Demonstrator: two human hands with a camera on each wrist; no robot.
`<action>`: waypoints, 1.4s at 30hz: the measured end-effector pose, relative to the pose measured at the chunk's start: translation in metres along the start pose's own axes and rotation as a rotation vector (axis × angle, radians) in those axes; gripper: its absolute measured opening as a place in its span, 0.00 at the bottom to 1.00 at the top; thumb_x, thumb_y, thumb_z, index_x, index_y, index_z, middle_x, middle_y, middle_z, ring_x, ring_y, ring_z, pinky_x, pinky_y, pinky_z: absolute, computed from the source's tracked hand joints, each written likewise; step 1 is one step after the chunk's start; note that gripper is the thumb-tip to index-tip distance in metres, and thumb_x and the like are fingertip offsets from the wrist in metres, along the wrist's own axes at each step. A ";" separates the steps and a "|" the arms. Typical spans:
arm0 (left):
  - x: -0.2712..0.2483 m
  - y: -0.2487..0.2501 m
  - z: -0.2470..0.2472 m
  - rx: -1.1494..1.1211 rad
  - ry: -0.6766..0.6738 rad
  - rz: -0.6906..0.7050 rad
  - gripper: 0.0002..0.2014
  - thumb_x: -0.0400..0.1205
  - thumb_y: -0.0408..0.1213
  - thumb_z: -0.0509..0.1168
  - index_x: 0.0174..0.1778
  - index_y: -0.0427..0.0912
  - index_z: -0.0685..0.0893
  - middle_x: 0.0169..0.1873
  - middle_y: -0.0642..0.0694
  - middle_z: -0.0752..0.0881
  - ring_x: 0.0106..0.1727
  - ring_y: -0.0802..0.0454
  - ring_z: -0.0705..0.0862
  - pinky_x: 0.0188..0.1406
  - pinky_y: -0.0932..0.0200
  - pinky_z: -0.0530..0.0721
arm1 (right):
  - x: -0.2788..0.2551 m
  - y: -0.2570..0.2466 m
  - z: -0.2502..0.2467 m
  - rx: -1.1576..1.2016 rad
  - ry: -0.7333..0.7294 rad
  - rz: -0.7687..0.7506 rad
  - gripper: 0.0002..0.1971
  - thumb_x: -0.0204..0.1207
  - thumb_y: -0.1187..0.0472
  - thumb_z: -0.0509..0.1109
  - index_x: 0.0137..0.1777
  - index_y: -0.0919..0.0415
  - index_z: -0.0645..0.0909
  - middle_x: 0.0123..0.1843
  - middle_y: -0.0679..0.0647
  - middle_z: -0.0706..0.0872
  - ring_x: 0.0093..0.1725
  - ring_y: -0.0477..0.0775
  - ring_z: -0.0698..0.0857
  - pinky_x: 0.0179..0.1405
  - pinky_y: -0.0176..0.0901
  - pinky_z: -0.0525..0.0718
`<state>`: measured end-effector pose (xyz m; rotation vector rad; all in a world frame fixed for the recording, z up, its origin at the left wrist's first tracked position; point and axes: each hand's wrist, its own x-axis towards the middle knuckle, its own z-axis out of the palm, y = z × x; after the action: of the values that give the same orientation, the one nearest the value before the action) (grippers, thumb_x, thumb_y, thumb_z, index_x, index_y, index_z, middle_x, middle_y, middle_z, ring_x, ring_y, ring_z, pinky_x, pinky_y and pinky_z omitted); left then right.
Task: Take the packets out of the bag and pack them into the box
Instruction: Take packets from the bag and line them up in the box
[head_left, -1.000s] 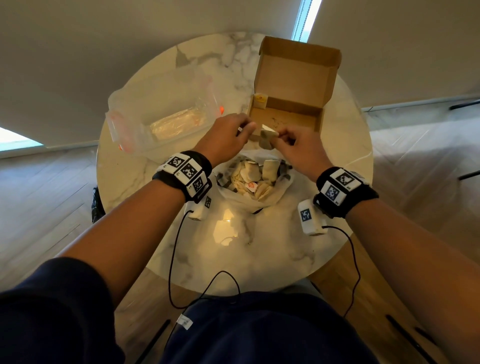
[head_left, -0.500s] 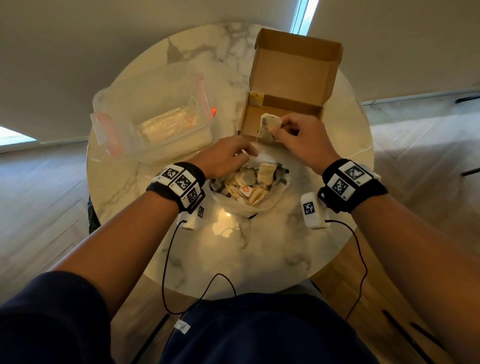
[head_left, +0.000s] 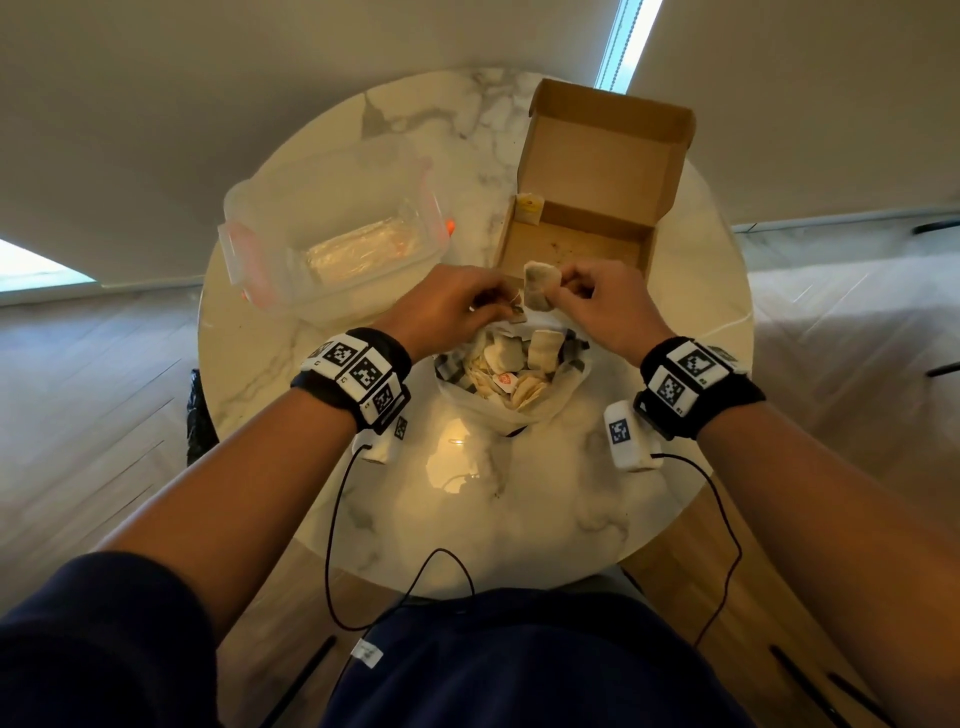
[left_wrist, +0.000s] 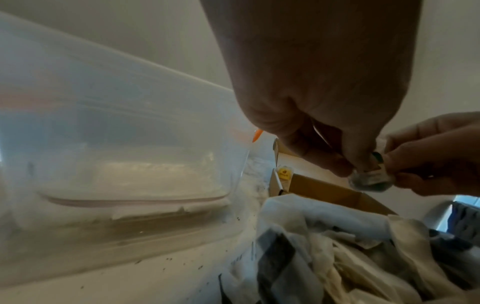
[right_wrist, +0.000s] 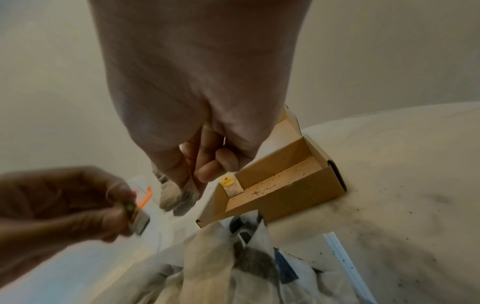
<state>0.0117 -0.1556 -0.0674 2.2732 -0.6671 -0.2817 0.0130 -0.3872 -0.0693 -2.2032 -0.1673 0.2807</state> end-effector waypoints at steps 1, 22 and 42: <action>0.001 0.002 -0.001 -0.010 0.040 0.011 0.08 0.83 0.37 0.72 0.57 0.43 0.87 0.48 0.53 0.89 0.48 0.62 0.87 0.52 0.69 0.84 | -0.002 -0.002 0.001 -0.009 -0.034 -0.014 0.04 0.81 0.58 0.73 0.46 0.55 0.88 0.39 0.48 0.89 0.37 0.41 0.84 0.36 0.34 0.80; 0.043 -0.010 0.020 0.000 0.153 -0.109 0.09 0.84 0.42 0.68 0.58 0.44 0.86 0.52 0.50 0.86 0.49 0.57 0.84 0.47 0.67 0.80 | 0.014 0.010 -0.004 -0.006 0.024 0.023 0.08 0.81 0.52 0.72 0.51 0.53 0.90 0.40 0.52 0.90 0.39 0.52 0.86 0.40 0.50 0.83; 0.050 -0.037 0.073 0.189 -0.065 -0.226 0.12 0.85 0.36 0.64 0.60 0.48 0.90 0.53 0.47 0.89 0.52 0.48 0.85 0.52 0.48 0.84 | 0.084 0.051 0.024 -0.100 0.044 0.088 0.07 0.81 0.52 0.71 0.54 0.50 0.89 0.46 0.44 0.90 0.44 0.41 0.86 0.44 0.33 0.83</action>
<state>0.0395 -0.2039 -0.1453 2.5344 -0.4861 -0.4170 0.0887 -0.3811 -0.1355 -2.3176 -0.0613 0.2780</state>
